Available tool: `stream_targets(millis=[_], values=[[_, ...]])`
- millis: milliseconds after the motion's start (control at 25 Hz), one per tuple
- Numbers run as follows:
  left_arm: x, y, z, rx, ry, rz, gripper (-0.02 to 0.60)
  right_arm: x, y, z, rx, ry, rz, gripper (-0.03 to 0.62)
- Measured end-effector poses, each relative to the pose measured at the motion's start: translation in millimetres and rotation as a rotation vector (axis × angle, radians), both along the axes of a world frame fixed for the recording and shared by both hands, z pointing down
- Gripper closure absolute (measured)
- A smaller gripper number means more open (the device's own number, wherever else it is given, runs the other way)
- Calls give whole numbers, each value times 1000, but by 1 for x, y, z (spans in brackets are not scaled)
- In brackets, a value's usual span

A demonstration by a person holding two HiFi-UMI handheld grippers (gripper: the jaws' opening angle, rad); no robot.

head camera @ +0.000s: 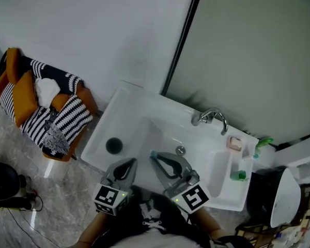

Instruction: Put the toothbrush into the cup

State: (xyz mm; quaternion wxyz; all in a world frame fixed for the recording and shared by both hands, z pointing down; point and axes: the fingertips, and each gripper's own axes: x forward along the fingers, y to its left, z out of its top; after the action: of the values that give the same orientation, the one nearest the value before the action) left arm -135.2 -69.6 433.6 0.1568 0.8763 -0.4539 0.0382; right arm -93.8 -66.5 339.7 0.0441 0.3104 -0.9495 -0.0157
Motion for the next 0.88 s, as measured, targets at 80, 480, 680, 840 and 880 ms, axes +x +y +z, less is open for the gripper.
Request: stream_targets(millis=[80,480,680,840,880], values=[[-8,0,0,0,-1,-25,581,-2,-1,-3,-13,-42,-4,564],[-45,8,3,-8,-1,-139,581,-24,-9,0,-62,-123,-57,565],[-62,9,4,-7,7,-186,581,-32,-22,3,-72,-188,-27,565],[-77,12,4,-12,10,-218,581,-43,-31,5,-106,-241,-27,565],[-81,13,4,-13,9,-225,581,-46,-33,6,-114,-248,-32,565]])
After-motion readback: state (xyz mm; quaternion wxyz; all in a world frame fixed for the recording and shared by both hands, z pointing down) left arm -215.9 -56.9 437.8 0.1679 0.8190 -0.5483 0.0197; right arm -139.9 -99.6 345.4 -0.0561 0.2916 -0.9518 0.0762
